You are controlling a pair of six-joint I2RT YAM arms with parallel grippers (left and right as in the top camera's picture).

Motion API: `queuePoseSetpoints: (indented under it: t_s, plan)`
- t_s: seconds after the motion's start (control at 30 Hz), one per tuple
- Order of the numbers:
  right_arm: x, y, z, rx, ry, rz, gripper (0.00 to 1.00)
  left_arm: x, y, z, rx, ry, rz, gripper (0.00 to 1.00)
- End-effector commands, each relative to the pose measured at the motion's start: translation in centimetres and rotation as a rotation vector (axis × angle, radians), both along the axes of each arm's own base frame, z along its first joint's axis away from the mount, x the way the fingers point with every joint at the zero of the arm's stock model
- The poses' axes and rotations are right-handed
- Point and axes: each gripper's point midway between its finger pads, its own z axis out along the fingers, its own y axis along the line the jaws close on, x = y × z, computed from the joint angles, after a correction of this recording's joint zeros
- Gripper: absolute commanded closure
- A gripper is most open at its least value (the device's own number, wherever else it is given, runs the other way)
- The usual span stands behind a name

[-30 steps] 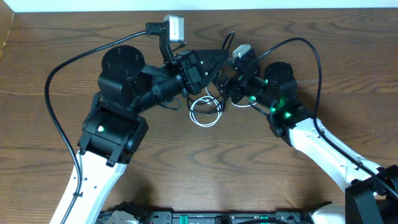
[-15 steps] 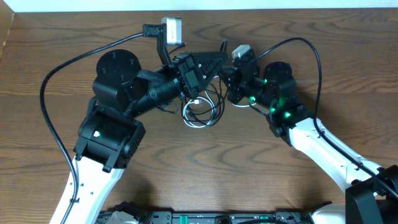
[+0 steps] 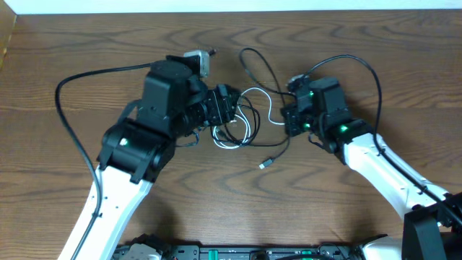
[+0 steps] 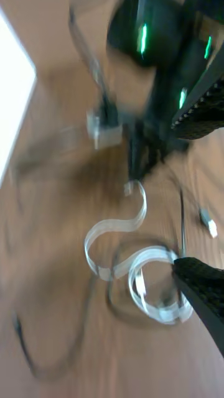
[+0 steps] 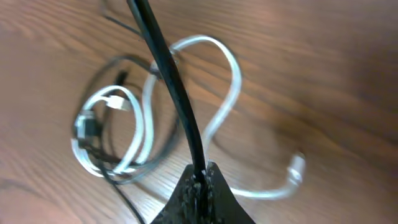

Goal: Untangle cables

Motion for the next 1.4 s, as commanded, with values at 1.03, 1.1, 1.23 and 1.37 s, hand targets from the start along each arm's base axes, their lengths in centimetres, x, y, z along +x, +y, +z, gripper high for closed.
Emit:
queuePoseSetpoints:
  t_s: [1.03,1.1,1.23,1.37]
  plan:
    - [1.4,-15.0,23.9,0.538,-0.252,0.008,0.99,0.4,4.3,-9.6,0.346,0.273,0.127,0.33]
    - [1.8,-15.2,24.7,0.567,-0.257,-0.014,0.99,0.3,4.3,-9.7,0.349,0.279,0.126,0.32]
    - [2.5,-15.5,26.0,0.604,-0.277,-0.04,0.99,0.1,4.4,-9.8,0.354,0.288,0.125,0.33]
    - [3.5,-16.4,26.3,0.604,-0.282,-0.123,0.99,0.0,4.4,-9.9,0.355,0.289,0.125,0.32]
